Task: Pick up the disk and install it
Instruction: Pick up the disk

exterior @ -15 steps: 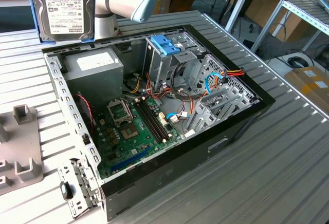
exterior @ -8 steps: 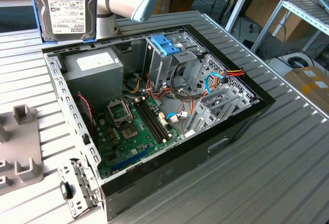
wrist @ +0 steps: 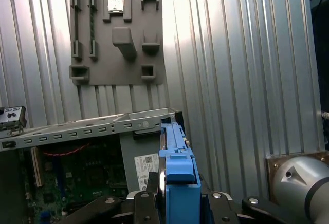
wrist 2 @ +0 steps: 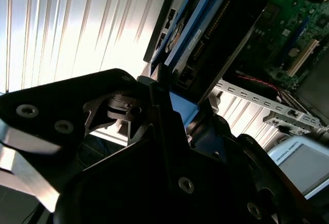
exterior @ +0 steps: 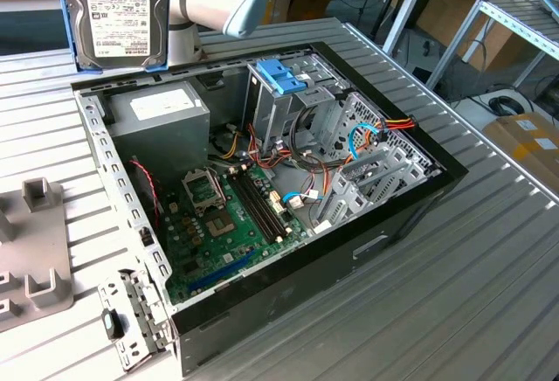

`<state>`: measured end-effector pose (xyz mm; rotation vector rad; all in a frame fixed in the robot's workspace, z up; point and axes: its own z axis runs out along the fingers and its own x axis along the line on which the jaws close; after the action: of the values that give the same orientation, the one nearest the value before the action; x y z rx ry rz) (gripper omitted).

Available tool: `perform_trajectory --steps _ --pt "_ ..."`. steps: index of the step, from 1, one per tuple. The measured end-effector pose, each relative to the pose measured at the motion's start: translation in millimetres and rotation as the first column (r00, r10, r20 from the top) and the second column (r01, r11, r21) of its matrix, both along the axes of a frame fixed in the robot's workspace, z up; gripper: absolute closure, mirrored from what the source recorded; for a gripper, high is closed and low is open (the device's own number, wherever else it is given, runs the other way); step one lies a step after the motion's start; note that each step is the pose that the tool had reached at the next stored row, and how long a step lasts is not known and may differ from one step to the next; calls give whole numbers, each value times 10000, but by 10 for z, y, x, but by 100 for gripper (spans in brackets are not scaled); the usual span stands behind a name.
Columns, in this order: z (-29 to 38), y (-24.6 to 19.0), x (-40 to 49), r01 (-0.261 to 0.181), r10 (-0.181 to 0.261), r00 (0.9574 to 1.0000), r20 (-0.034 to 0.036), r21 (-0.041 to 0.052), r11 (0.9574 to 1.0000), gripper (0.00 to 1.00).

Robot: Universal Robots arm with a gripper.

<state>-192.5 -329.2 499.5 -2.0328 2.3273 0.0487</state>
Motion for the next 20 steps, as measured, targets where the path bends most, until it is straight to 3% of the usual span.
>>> perform_trajectory --steps 20 --pt "-1 0 113 0 0 10000 0 0 10000 63"
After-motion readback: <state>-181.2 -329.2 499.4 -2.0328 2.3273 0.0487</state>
